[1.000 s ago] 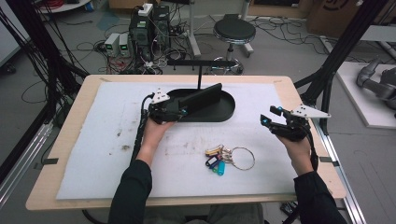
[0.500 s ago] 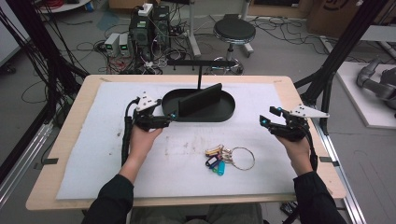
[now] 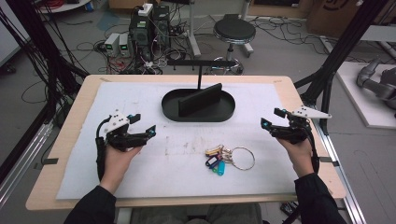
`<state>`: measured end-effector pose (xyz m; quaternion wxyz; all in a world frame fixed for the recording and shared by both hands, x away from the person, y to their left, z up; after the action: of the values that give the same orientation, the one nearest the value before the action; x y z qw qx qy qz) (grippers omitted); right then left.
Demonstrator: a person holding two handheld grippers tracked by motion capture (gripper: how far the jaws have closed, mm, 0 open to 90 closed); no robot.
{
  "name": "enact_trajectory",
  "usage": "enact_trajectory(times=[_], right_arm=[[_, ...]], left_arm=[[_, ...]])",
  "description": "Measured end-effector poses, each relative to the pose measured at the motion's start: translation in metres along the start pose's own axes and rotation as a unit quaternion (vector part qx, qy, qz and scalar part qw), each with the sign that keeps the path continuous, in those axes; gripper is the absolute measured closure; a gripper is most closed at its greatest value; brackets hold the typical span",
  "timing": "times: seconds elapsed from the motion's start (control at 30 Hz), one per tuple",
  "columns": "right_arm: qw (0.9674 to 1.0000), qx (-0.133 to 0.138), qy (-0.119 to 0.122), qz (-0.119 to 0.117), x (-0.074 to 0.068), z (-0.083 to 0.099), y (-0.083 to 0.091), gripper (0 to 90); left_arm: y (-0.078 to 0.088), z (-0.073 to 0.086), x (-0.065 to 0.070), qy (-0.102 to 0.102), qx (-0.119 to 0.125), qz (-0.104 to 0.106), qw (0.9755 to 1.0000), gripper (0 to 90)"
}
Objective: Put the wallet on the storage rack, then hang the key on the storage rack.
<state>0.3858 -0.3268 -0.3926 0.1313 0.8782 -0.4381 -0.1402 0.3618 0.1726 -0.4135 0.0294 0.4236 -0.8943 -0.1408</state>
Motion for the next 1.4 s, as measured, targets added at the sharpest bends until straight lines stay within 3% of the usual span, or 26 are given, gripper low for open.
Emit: enact_trajectory(times=[0.23,0.3,0.43,0.5,0.53,0.63,0.73,0.87,0.93,1.0,1.2,1.4], right_arm=[[0.9998,0.003,0.019,0.005,0.000,0.003,0.017,21.2],[0.9997,0.003,0.022,0.009,0.001,0.005,0.023,29.1],[0.9988,0.040,0.021,0.018,0.001,0.011,0.036,31.2],[0.9981,0.054,0.014,0.024,0.003,0.016,0.040,32.1],[0.9984,0.049,0.013,0.024,0.005,0.019,0.041,32.4],[0.9978,0.055,0.024,0.028,0.007,0.025,0.042,32.0],[0.9972,0.069,0.021,0.017,0.007,0.030,0.040,30.8],[0.9980,0.048,0.034,0.024,0.004,0.032,0.034,26.6],[0.9988,0.034,0.028,0.023,0.002,0.033,0.031,20.5],[0.9996,0.015,0.019,0.012,-0.001,0.035,0.025,20.5],[0.9987,-0.040,0.030,-0.008,-0.013,0.042,0.010,20.6],[0.9959,-0.087,0.011,-0.024,-0.022,0.052,-0.003,46.4]], left_arm=[[0.010,0.011,0.000,-0.019,0.011,0.000,0.9998,22.9],[0.010,0.011,0.000,-0.013,0.019,0.003,0.9997,22.9],[0.010,0.013,0.001,-0.020,0.026,0.004,0.9995,22.8],[0.011,0.013,0.002,-0.019,0.042,0.013,0.9989,22.9],[0.011,0.013,0.002,-0.021,0.047,0.014,0.9986,22.9],[0.011,0.013,0.004,-0.029,0.062,0.018,0.9975,22.9],[0.009,0.013,0.009,-0.025,0.059,0.040,0.9971,25.0],[0.008,0.014,0.013,-0.027,0.043,0.048,0.9976,24.9],[0.008,0.015,0.015,-0.029,0.033,0.047,0.9979,24.9],[0.007,0.015,0.014,-0.027,0.027,0.039,0.9985,23.2],[0.003,0.019,0.014,-0.023,0.020,0.040,0.9987,22.0],[-0.001,0.023,0.016,-0.025,0.012,0.043,0.9987,22.1]])
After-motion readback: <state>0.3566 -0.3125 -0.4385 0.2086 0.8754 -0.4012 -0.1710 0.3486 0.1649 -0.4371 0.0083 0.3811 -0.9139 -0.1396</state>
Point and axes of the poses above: each handheld gripper's, and its own axes: y roughly backward along the jaws, z roughly out of its underside, x roughly to its right, the point moved 4 cm from there along -y, roughly forward along the jaws, and after that the axes turned 5 degrees about -y, right-handed, at the moved point
